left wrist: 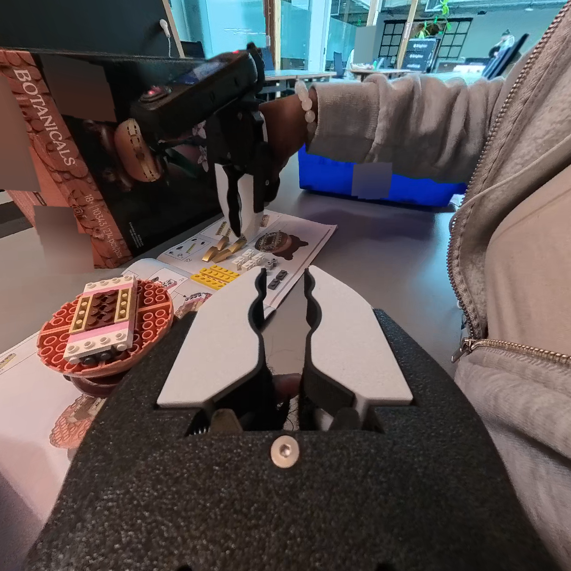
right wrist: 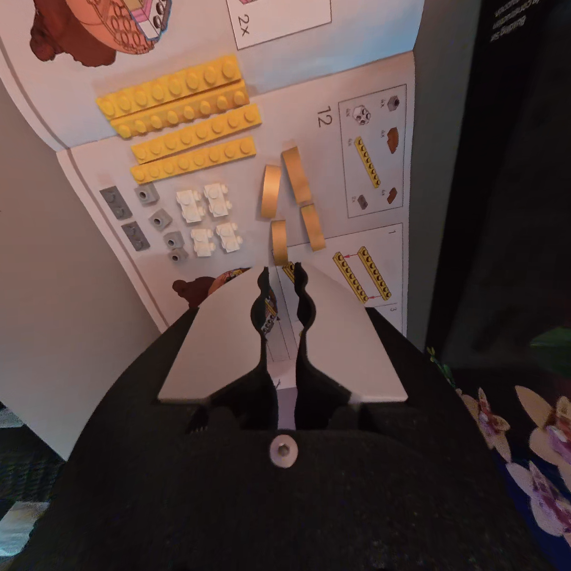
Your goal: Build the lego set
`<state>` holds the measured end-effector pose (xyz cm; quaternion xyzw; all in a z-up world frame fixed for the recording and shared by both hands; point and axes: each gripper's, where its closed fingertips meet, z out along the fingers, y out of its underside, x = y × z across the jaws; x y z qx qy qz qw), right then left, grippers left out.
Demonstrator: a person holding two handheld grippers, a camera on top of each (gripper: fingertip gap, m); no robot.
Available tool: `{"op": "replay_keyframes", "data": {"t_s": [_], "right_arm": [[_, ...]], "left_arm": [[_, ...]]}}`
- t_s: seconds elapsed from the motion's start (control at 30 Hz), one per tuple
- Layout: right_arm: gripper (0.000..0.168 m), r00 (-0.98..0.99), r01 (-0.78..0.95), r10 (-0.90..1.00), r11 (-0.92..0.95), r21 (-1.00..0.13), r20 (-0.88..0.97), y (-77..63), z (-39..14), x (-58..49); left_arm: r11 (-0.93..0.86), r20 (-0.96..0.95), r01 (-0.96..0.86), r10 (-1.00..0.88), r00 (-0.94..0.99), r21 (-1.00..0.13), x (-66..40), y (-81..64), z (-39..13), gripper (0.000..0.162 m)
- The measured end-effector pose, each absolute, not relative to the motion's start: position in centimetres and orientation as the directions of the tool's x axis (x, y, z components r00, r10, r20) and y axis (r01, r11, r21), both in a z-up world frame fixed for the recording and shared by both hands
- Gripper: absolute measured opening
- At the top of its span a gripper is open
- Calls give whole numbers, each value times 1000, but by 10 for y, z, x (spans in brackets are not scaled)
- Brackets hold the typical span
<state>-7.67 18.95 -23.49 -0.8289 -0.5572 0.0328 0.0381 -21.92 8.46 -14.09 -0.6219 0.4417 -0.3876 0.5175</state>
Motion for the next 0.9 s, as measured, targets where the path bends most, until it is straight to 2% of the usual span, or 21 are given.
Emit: {"op": "replay_keyframes", "data": {"t_s": [0.13, 0.33, 0.4, 0.63, 0.9], "right_arm": [[8, 359, 926, 933, -356, -122, 4, 194, -239, -80], [8, 325, 937, 945, -317, -150, 32, 199, -235, -86], [13, 324, 937, 946, -317, -146, 26, 197, -234, -86], [10, 268, 938, 958, -235, -256, 101, 201, -228, -110], [9, 243, 948, 959, -204, -243, 143, 207, -229, -111]], "left_arm": [[-72, 21, -153, -951, 308, -986, -218, 85, -140, 23], [-79, 25, -161, -949, 315, -984, -219, 86, -142, 23], [-82, 27, -162, -949, 315, -983, -218, 86, -142, 23], [-79, 25, -168, -952, 304, -983, -213, 86, -143, 23], [-82, 26, -173, -952, 306, -982, -213, 87, -143, 23]]}}
